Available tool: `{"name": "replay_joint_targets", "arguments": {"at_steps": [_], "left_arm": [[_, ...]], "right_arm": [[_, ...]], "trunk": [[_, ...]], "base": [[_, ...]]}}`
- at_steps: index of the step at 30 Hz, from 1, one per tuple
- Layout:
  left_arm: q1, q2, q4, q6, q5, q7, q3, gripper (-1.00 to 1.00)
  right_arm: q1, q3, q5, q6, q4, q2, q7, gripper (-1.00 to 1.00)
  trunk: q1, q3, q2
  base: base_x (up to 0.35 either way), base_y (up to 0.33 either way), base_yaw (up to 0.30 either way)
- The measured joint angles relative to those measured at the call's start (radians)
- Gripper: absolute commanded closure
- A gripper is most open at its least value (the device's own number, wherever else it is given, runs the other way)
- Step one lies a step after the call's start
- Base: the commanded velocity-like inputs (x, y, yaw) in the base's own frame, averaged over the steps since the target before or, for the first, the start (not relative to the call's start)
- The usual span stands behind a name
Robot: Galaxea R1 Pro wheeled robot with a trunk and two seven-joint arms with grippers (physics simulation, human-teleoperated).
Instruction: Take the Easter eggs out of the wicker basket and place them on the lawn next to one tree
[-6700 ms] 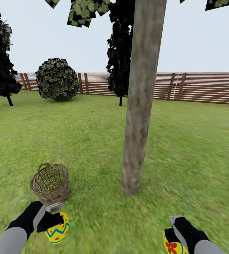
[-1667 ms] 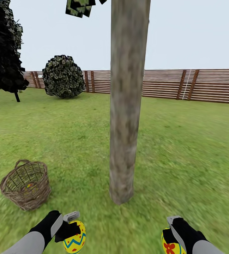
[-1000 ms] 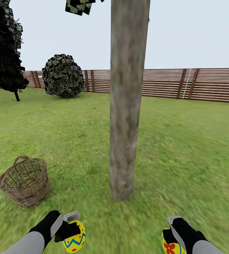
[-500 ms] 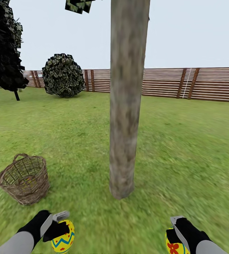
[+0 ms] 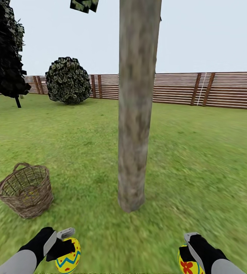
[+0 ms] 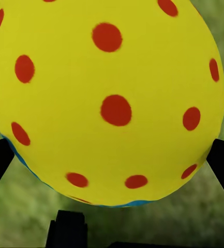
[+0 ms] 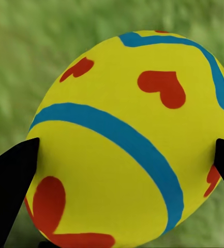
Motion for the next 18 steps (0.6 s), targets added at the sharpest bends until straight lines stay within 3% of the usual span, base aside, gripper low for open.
{"name": "replay_joint_targets", "arguments": {"at_steps": [18], "left_arm": [[0.000, -0.005, 0.000, 0.000, 0.000, 0.001, 0.000, 1.00]], "right_arm": [[0.000, -0.002, -0.002, 0.000, 0.000, 0.002, 0.000, 1.00]], "trunk": [[0.069, -0.056, -0.126]], "base": [[0.000, 0.000, 0.000]]}}
